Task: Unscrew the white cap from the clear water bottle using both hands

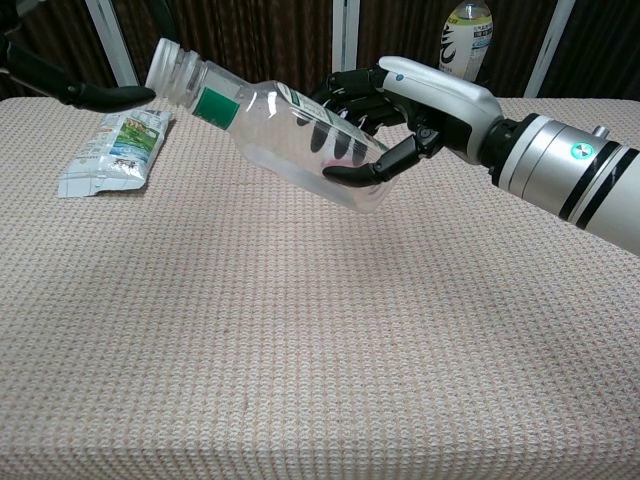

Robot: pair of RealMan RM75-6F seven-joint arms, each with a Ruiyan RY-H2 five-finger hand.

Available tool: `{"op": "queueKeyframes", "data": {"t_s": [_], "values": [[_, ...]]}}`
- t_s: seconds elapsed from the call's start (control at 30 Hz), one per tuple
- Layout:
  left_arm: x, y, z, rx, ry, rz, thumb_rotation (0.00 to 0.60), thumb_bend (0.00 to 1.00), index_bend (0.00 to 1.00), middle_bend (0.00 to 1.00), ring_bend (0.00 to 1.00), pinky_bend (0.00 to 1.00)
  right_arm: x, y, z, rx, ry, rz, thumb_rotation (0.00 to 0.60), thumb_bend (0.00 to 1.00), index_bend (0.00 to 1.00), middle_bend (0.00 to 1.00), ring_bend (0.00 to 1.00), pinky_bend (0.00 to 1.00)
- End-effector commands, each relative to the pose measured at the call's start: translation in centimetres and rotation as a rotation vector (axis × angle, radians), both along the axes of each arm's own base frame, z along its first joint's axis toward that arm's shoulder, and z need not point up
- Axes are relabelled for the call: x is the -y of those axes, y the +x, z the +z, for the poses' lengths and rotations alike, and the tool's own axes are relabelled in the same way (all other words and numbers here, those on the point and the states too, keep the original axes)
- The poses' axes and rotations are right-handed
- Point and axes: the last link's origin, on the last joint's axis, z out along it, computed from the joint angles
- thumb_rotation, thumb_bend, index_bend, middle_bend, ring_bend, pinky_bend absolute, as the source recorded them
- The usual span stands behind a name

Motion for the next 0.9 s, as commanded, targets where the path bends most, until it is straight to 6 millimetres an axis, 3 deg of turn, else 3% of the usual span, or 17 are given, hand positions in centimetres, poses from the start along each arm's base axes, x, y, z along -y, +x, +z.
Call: {"op": "queueKeyframes", "data": {"t_s": [0.03,0.37,0.5,0.7,0.9], "values": [[0.0,0.0,0.0,0.004,0.001,0.001,0.6,0.28,0.49,0.13,0.0,0.02,0.0,0.0,0.0,0.001,0.001,0.0,0.6,0.68,0.72,0.61,0.48,0.52],[-0.2,-0.2,0.3,0.017,0.003,0.008,0.6,0.29,0.5,0.13,0.0,0.02,0.1,-0.4,0.0,-0.02,-0.002,0.0,0.6,0.68,0.72,0.61,0.48,0.52],[-0.3,-1.1,1.1,0.0,0.03,0.026,0.6,0.29,0.5,0.13,0.0,0.02,0.2,-1.8,0.6,-0.09,-0.033,0.005,0.6,0.69,0.72,0.61,0.48,0.52],[-1.0,-5.5,0.9,-0.182,0.035,0.173,0.6,0.29,0.51,0.13,0.0,0.02,0.6,-5.1,3.6,-0.237,-0.118,-0.017,0.6,0.69,0.72,0.61,0.48,0.52],[-0.6,-8.6,-2.6,-0.487,-0.04,0.255,0.6,0.29,0.52,0.13,0.0,0.02,0.7,-6.0,5.6,-0.288,-0.16,-0.043,0.6,0.69,0.72,0.61,0.48,0.52]]}}
